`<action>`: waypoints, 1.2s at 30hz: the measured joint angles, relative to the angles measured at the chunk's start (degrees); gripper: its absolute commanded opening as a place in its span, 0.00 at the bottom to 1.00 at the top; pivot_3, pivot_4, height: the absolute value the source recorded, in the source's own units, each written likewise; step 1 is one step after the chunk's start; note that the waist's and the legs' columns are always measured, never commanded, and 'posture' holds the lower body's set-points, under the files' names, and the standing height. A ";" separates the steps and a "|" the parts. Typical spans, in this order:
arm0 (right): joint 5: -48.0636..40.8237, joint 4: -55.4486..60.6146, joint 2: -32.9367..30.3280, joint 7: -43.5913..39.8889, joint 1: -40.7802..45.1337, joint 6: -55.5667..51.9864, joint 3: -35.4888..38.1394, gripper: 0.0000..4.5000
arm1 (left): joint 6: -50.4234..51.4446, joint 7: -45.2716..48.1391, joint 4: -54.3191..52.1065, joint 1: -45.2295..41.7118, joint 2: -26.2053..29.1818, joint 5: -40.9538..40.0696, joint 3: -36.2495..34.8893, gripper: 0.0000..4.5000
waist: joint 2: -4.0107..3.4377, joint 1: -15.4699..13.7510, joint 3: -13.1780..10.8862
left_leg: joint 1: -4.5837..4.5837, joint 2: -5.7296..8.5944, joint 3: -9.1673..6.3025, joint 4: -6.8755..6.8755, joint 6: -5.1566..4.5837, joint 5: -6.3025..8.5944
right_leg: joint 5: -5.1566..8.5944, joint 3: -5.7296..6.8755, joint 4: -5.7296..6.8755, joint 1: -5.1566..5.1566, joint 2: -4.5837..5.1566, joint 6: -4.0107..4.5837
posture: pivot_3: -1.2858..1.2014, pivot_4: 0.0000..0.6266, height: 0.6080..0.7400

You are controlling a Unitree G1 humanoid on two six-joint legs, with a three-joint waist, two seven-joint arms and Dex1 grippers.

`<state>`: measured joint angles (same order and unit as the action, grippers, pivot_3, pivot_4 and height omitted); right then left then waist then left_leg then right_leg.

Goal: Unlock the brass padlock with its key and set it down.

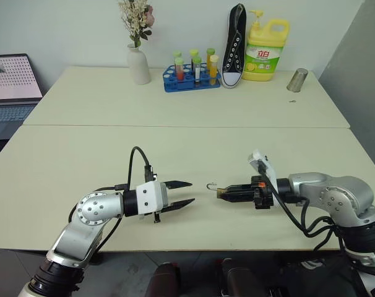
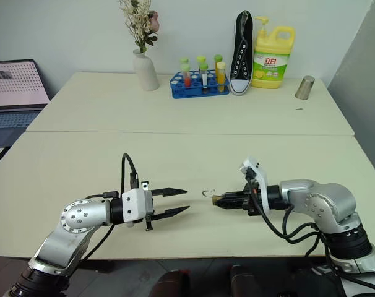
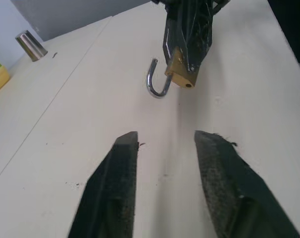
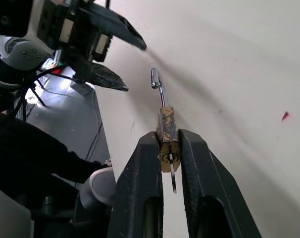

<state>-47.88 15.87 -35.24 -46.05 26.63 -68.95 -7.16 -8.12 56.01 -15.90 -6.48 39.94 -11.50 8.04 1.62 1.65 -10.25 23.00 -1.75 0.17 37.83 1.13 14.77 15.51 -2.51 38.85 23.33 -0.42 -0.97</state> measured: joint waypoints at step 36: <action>15.74 12.27 -15.56 -9.22 -12.08 24.29 -0.19 1.00 | 22.84 2.53 -8.80 -1.19 1.51 -6.14 0.71 1.00 | 0.01 0.19 -0.12 | -0.05 -0.01 -0.04 0.01 0.00 0.00 | 0.02 0.06 0.03 -0.02 -0.08 -0.08 | 0.52 0.24 1.00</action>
